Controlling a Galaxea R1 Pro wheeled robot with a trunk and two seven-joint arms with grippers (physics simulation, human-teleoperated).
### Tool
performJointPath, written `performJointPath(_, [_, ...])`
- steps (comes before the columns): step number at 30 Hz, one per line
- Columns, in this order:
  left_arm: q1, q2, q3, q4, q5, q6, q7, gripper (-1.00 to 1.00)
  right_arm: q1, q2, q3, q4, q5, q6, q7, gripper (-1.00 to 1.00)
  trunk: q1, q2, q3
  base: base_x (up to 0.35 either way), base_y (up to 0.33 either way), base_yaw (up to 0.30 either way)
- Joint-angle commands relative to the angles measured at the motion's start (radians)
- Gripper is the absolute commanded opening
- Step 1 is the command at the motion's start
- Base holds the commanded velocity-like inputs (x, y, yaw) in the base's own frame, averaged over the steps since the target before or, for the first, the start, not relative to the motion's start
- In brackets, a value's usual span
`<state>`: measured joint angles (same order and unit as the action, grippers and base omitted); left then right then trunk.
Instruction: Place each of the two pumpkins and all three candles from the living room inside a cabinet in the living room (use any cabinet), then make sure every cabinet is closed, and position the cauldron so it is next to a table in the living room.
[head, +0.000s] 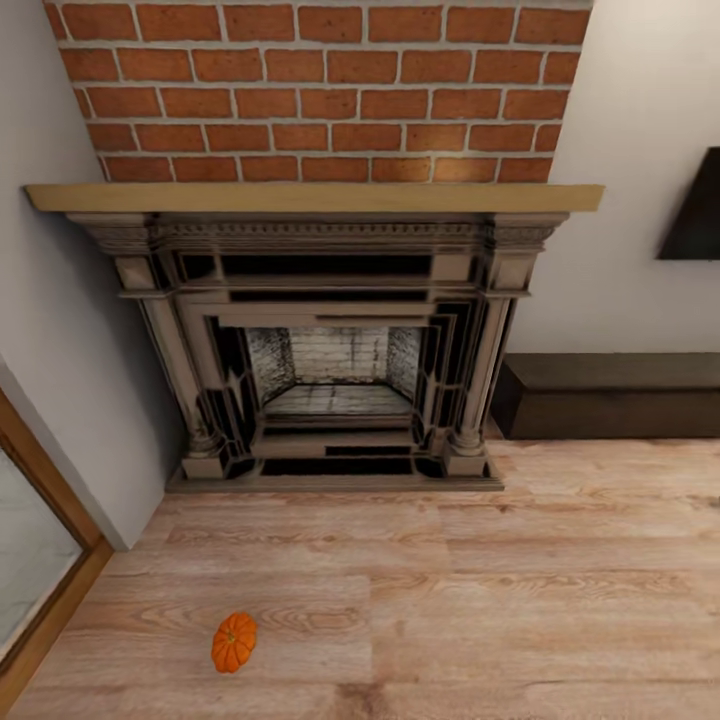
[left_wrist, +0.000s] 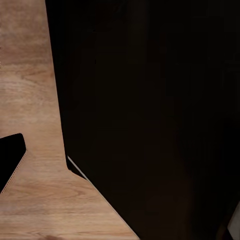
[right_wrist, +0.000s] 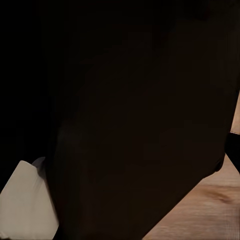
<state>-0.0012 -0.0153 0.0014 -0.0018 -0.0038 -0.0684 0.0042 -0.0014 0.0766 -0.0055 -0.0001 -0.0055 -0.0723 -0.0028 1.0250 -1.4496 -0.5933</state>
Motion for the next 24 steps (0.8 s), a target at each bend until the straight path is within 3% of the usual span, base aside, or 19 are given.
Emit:
performJointPath(1, [0.000, 0.000, 0.000, 0.000, 0.000, -0.003, 0.000, 1.00, 0.000, 0.000, -0.001, 0.000, -0.001, -0.003, 0.000, 1.00, 0.000, 0.000, -0.001, 0.000, 0.000, -0.261])
performJointPath(24, [0.000, 0.000, 0.000, 0.000, 0.000, -0.003, 0.000, 1.00, 0.000, 0.000, -0.001, 0.000, -0.001, -0.003, -0.001, 1.00, 0.000, 0.000, -0.013, 0.000, 0.000, -0.261])
